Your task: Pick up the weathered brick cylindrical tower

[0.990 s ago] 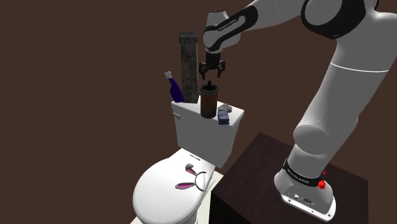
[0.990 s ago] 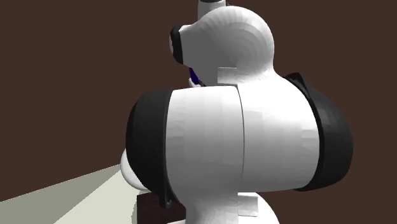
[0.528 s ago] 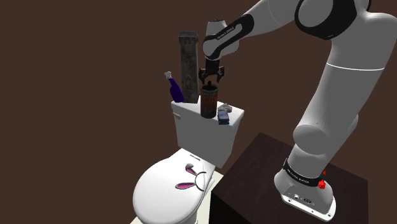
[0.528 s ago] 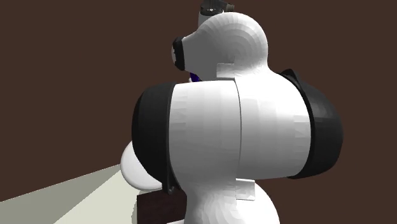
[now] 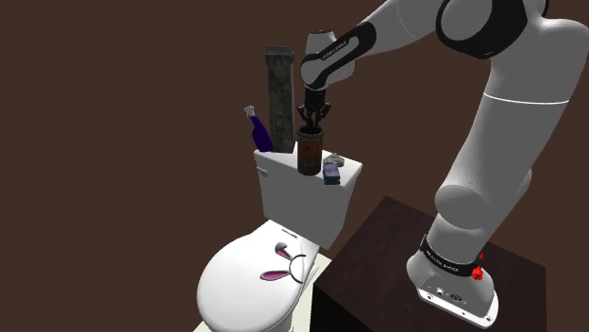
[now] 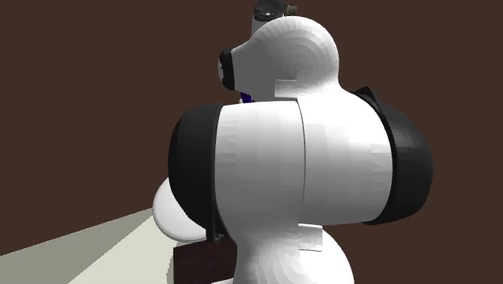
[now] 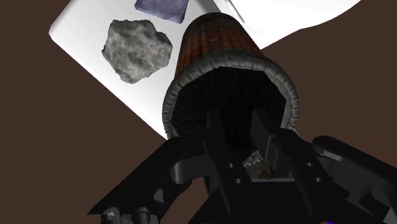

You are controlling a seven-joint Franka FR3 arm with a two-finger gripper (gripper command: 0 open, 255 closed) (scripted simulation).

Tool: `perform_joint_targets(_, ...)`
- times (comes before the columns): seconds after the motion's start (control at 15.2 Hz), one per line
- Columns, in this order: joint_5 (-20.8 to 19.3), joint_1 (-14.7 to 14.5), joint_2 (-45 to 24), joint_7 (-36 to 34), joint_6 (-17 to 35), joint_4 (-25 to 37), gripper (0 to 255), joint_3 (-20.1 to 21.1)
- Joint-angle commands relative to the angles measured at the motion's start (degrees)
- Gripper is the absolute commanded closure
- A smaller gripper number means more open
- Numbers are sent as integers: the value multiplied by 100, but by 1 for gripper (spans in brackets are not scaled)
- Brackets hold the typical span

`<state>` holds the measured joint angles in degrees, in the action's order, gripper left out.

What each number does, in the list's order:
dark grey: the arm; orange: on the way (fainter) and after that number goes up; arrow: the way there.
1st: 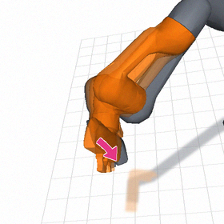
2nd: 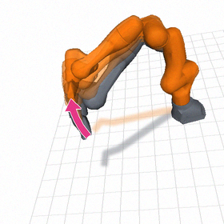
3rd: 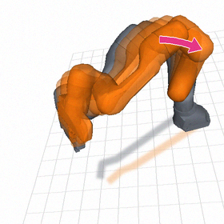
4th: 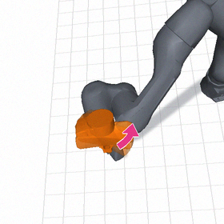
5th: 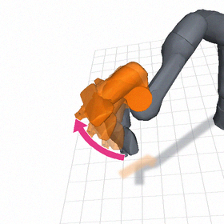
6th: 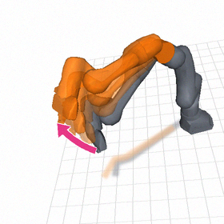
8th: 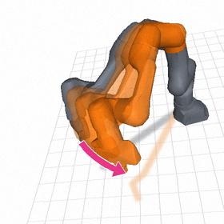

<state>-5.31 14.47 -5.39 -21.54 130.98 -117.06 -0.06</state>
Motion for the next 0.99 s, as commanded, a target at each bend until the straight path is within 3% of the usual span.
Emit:
perform_joint_targets(0.0, 0, 0, -4, 0, 0, -2, 255, 0)
perform_joint_targets(0.92, 53, -7, 316, 76, -871, 550, 255, 10)
